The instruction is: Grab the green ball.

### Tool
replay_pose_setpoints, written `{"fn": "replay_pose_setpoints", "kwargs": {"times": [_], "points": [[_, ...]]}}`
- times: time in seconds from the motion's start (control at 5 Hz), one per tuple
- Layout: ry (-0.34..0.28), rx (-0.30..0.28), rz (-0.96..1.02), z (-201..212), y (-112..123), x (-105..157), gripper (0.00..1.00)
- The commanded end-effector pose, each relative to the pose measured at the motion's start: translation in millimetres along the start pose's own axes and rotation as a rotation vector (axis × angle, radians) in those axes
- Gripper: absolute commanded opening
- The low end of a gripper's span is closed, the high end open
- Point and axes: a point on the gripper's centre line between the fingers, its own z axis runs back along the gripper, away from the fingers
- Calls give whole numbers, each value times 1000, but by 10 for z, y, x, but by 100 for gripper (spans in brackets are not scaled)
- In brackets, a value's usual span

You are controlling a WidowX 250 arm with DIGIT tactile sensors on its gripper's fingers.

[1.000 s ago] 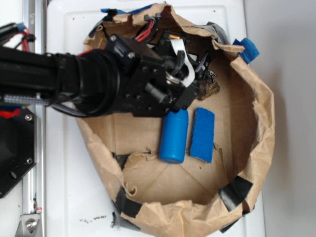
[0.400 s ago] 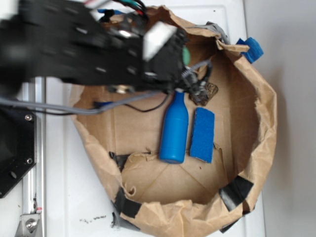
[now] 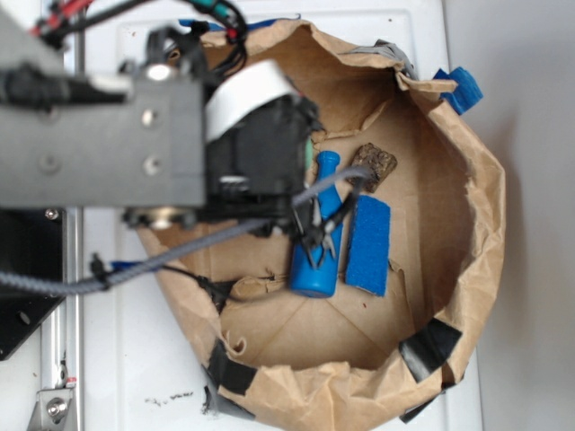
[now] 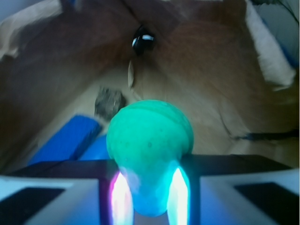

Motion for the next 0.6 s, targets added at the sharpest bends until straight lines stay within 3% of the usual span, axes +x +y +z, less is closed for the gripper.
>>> {"fn": "replay_pose_setpoints", "kwargs": {"times": [0.0, 0.4], "points": [[160, -22, -154, 289, -35, 136, 0], [45, -16, -130, 343, -32, 66, 0]]}}
